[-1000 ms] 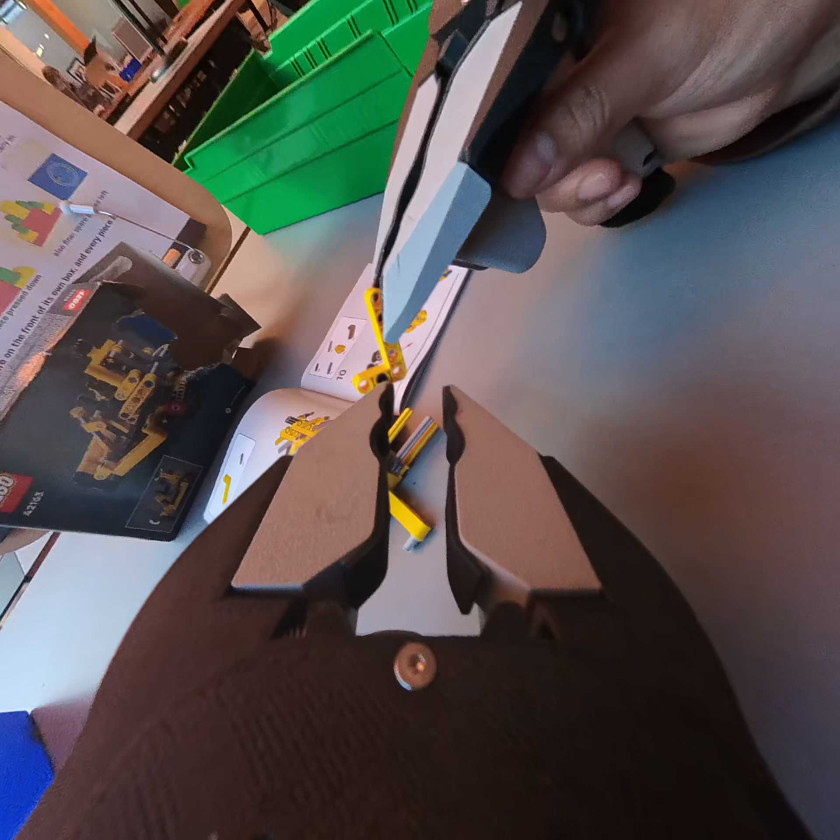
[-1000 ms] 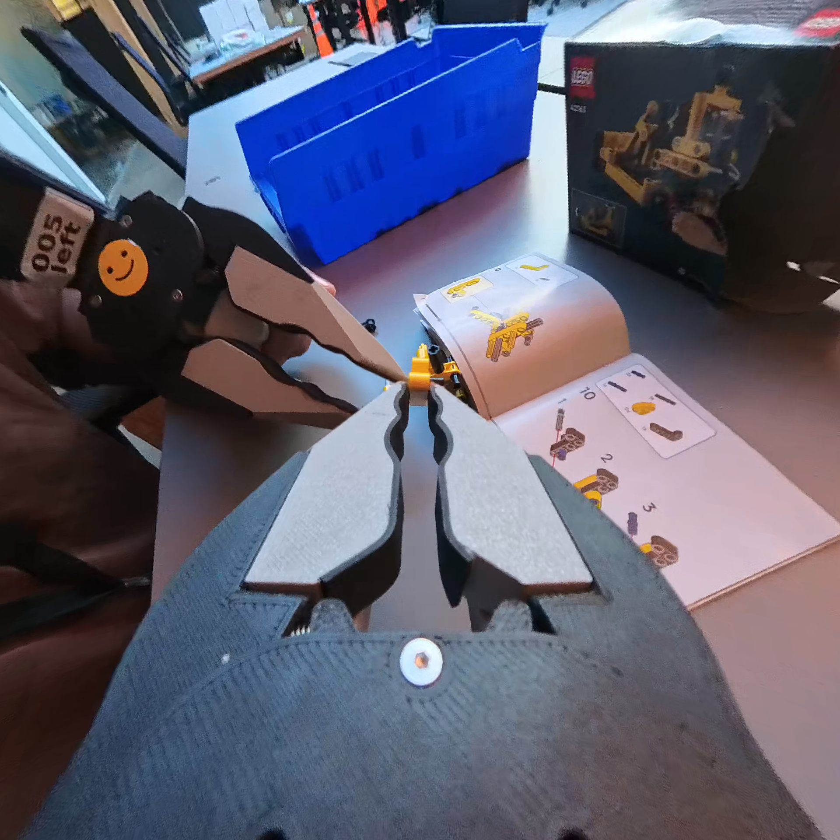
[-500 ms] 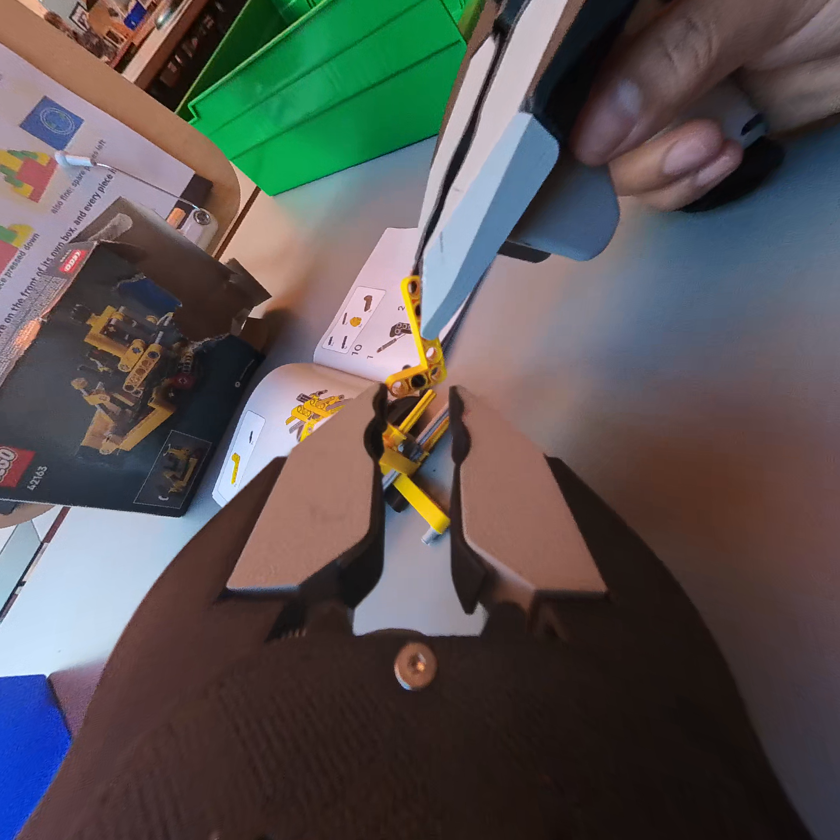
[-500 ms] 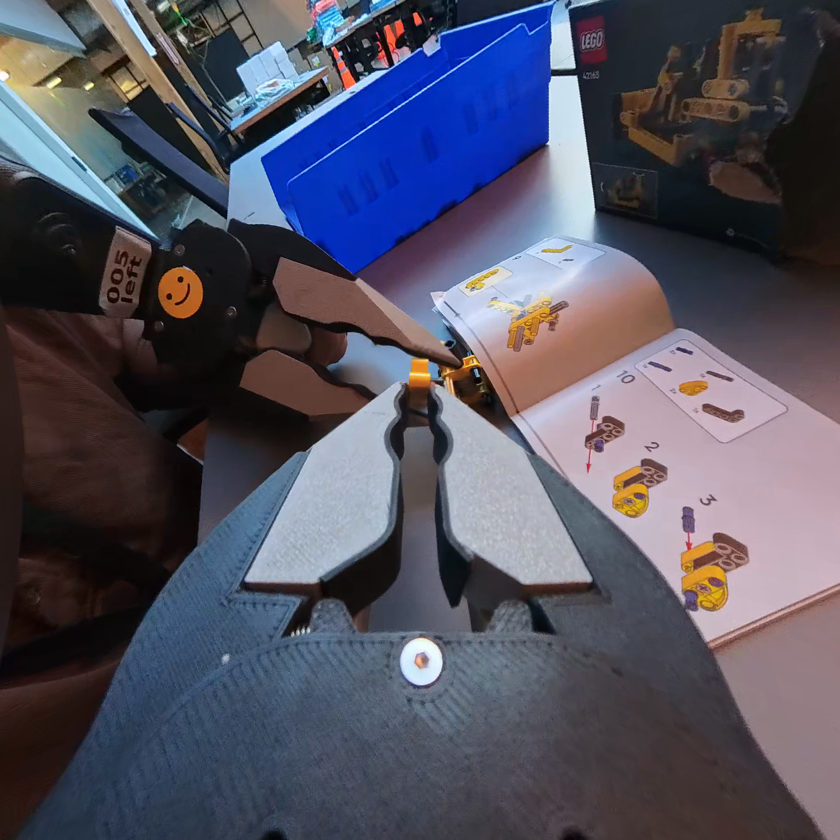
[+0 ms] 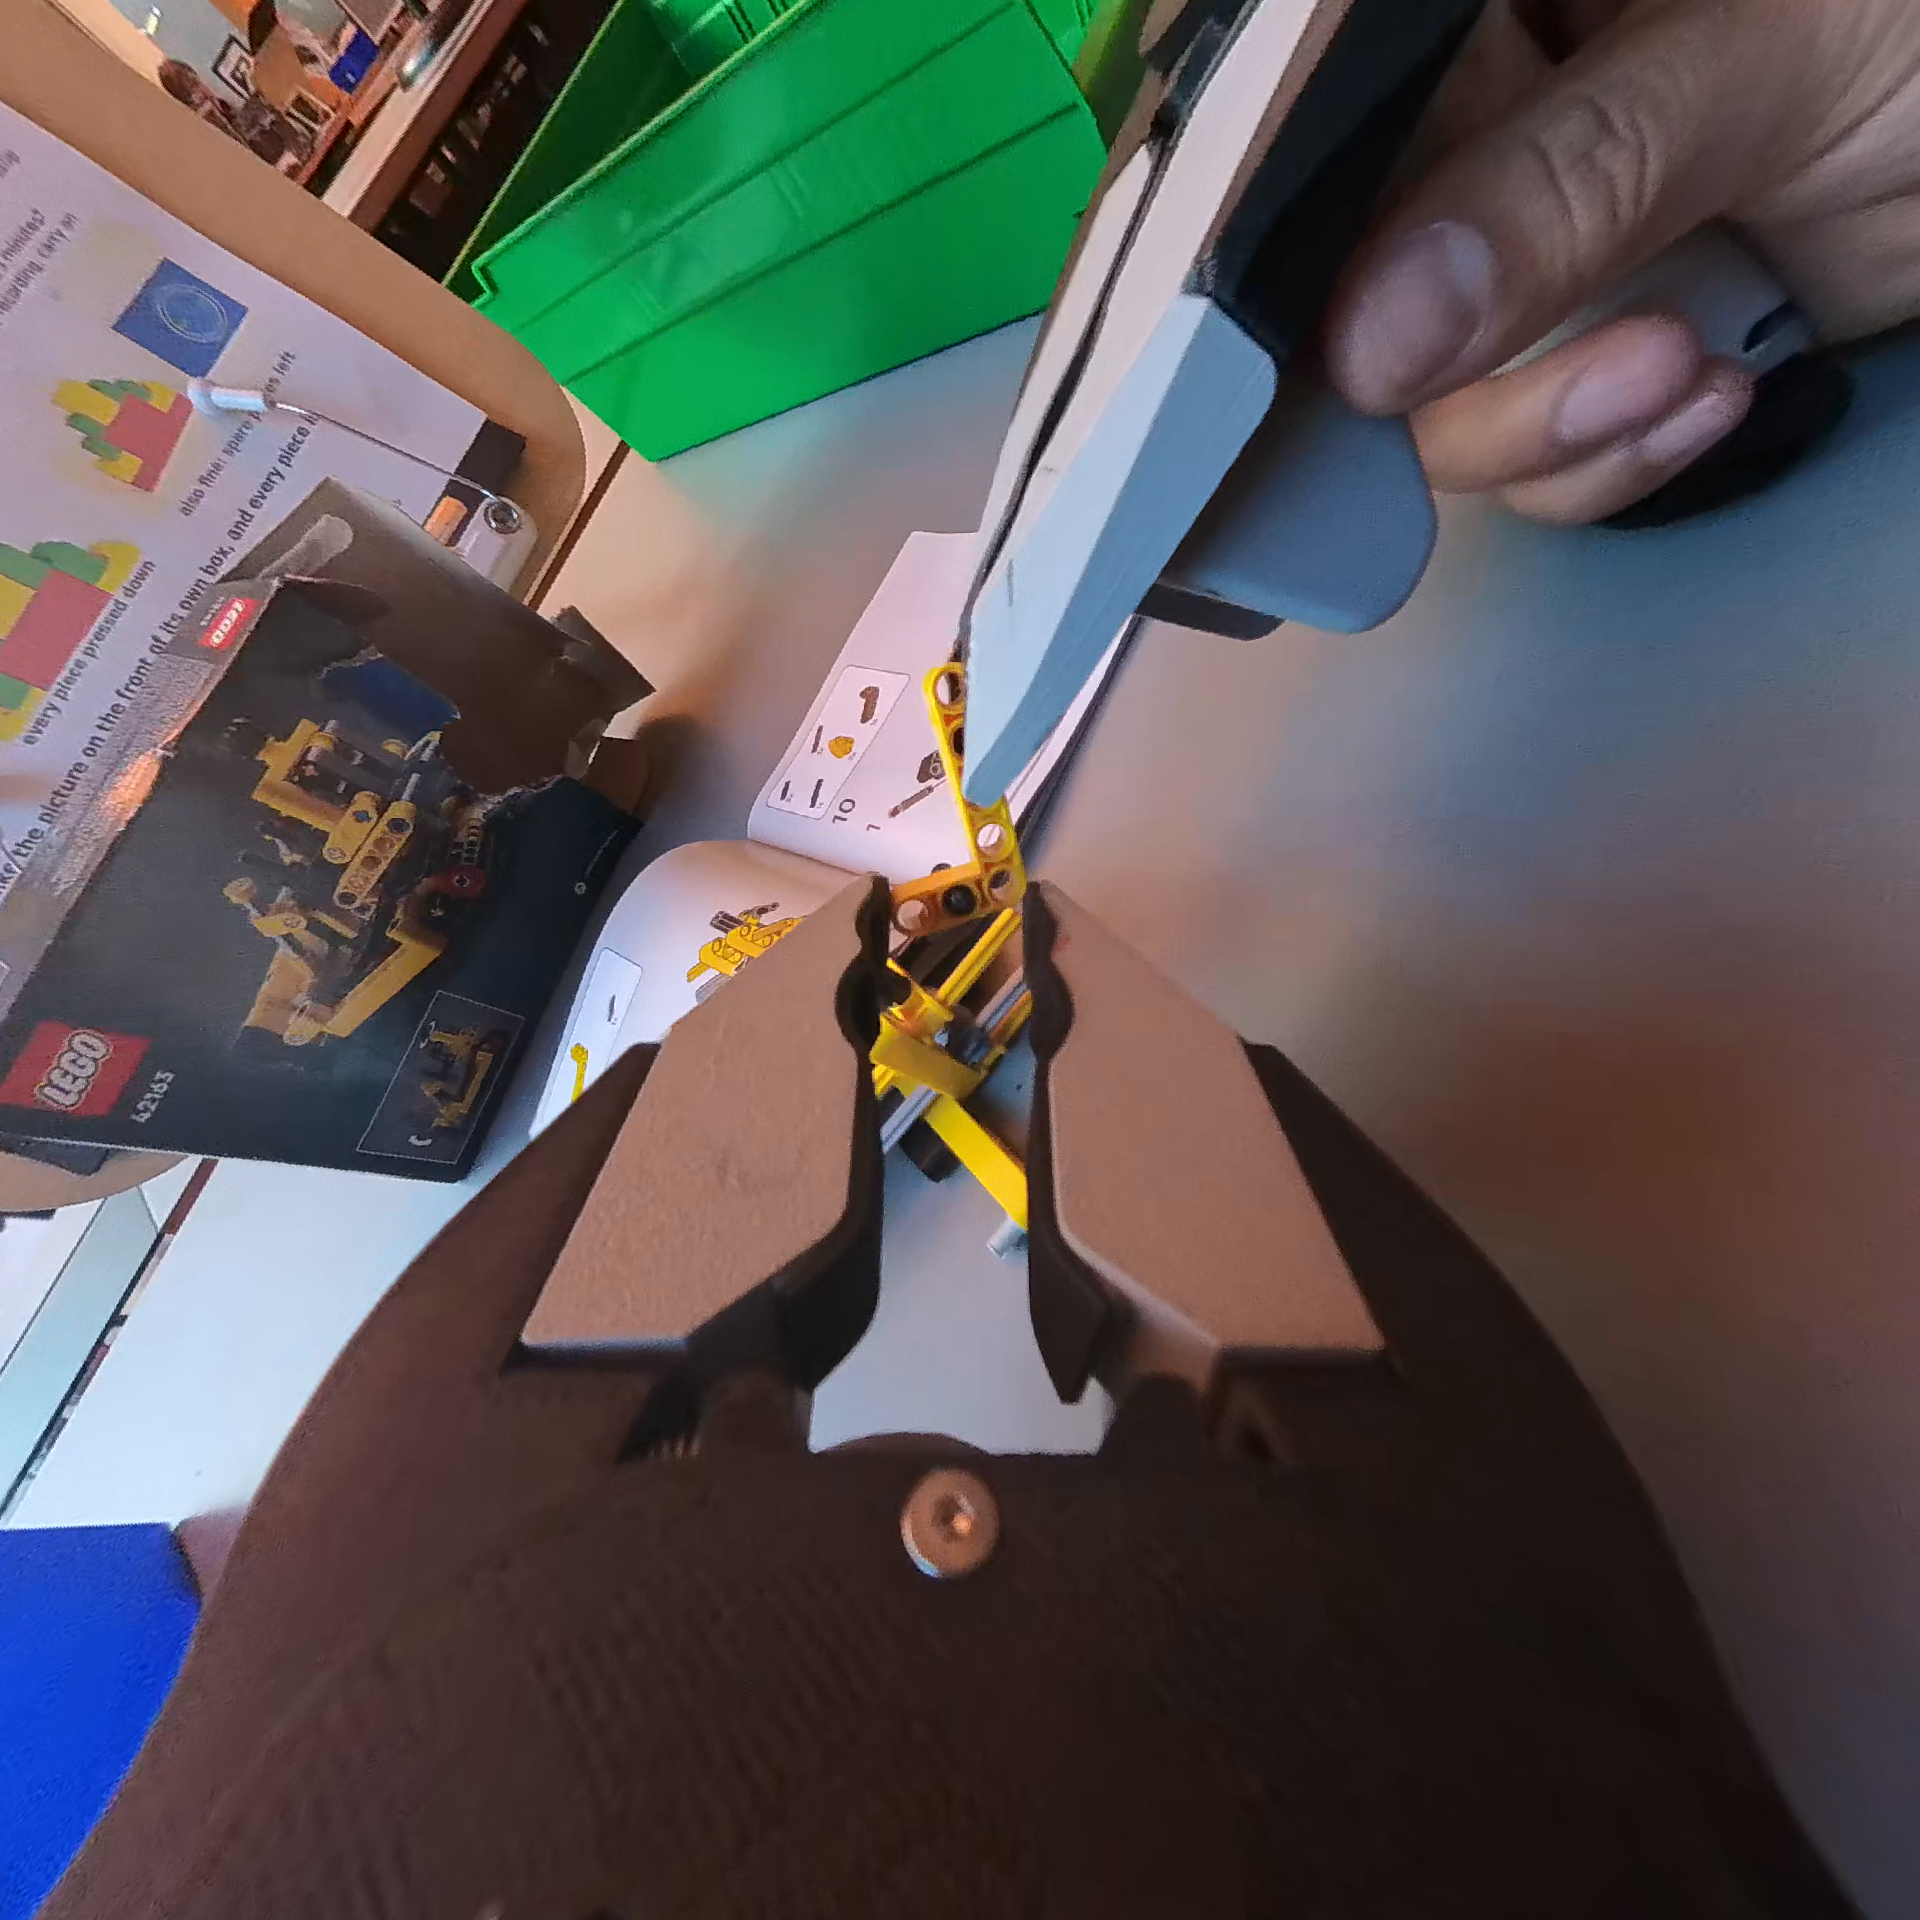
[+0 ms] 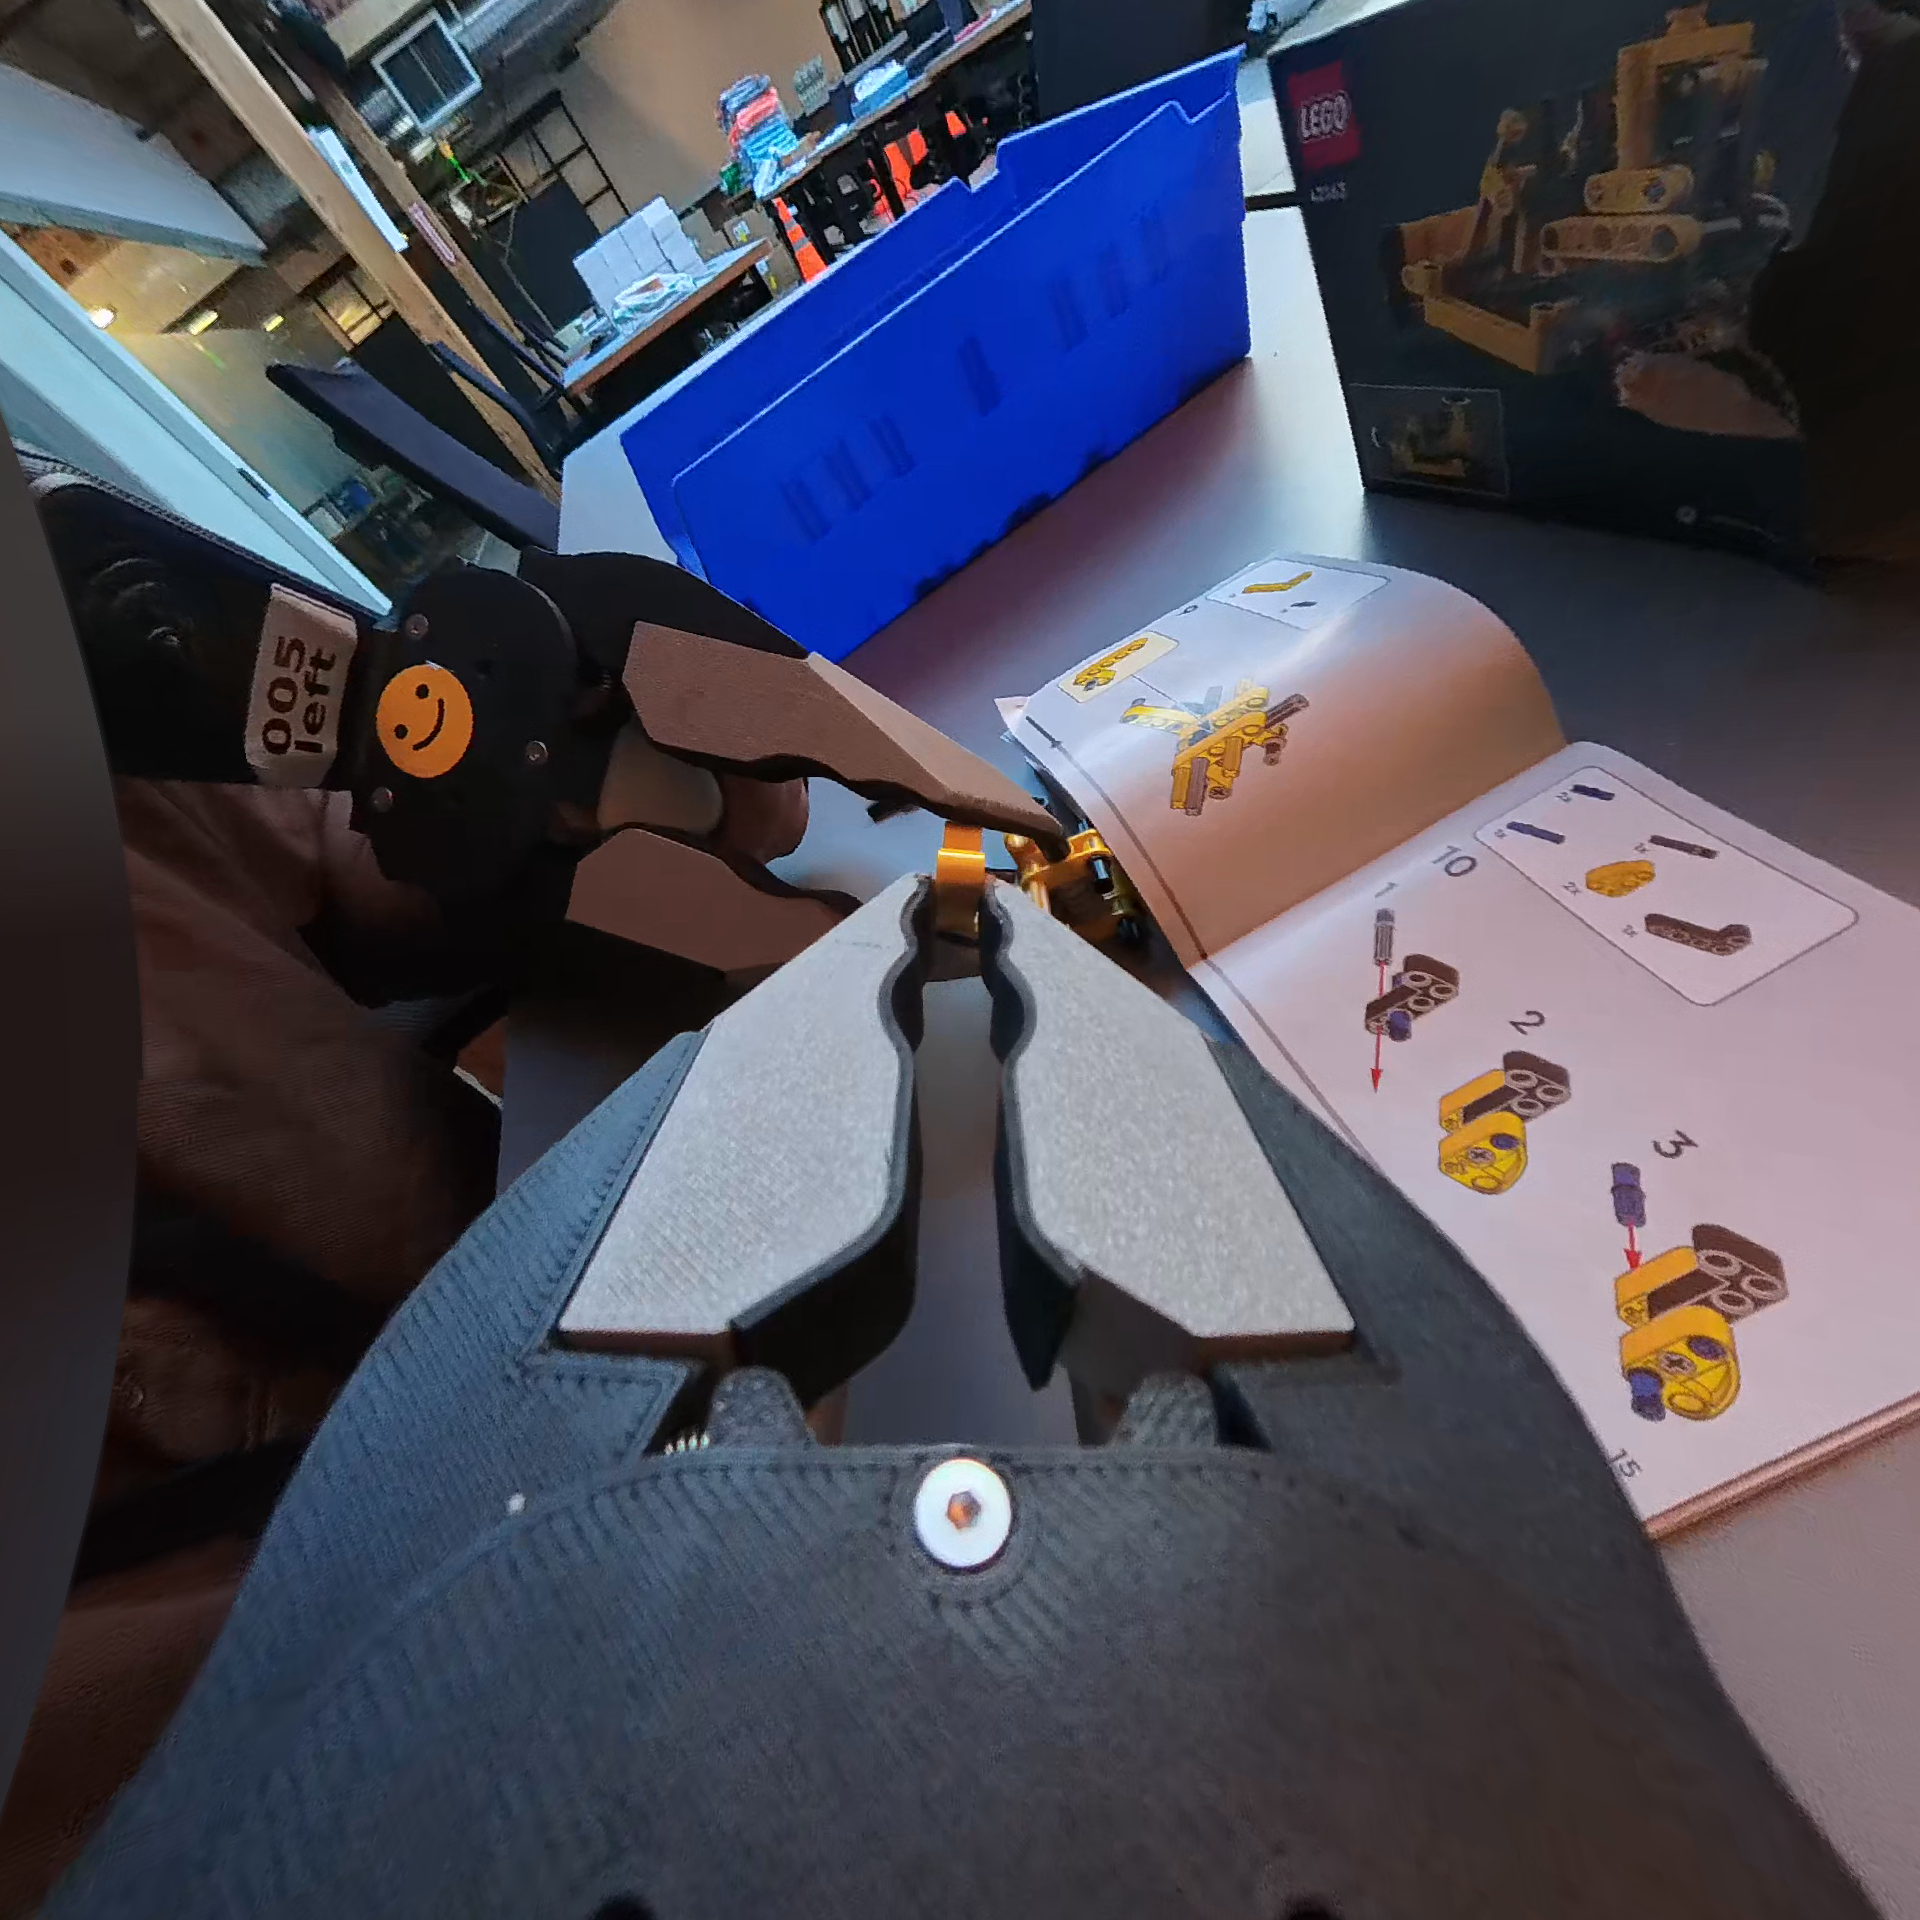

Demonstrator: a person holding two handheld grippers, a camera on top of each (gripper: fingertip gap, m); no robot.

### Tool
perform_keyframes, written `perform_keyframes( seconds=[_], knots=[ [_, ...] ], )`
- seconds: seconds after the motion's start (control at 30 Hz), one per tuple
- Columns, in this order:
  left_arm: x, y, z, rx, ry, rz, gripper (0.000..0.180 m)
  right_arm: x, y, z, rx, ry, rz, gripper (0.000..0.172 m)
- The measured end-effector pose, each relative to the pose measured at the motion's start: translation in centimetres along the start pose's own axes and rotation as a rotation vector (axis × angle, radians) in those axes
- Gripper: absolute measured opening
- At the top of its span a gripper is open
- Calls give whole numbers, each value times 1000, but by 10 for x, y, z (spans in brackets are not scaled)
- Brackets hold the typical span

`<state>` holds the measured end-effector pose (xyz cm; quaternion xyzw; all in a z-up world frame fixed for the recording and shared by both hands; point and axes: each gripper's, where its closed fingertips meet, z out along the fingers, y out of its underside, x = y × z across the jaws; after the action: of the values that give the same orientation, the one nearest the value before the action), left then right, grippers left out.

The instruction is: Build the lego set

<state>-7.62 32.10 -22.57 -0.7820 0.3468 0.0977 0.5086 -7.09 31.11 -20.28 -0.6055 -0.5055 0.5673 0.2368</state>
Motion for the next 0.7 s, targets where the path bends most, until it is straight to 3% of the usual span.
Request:
perform_keyframes(
  seconds=[0.13, 0.2, 0.47, 0.7],
  knots=[
    [2, -6, -5, 45, 48, -38, 22, -8, -4, -2, 14, -45, -90, 6],
    [4, -10, -9, 82, 101, -90, 22, -11, -8, -2, 27, -59, -163, 21],
    [29, -38, -37, 293, 527, -372, 22, -47, -11, -16, 78, -252, -470, 12],
    [39, -45, -49, 329, 729, -501, 22, -58, -10, -18, 81, -300, -490, 19]
  ],
)
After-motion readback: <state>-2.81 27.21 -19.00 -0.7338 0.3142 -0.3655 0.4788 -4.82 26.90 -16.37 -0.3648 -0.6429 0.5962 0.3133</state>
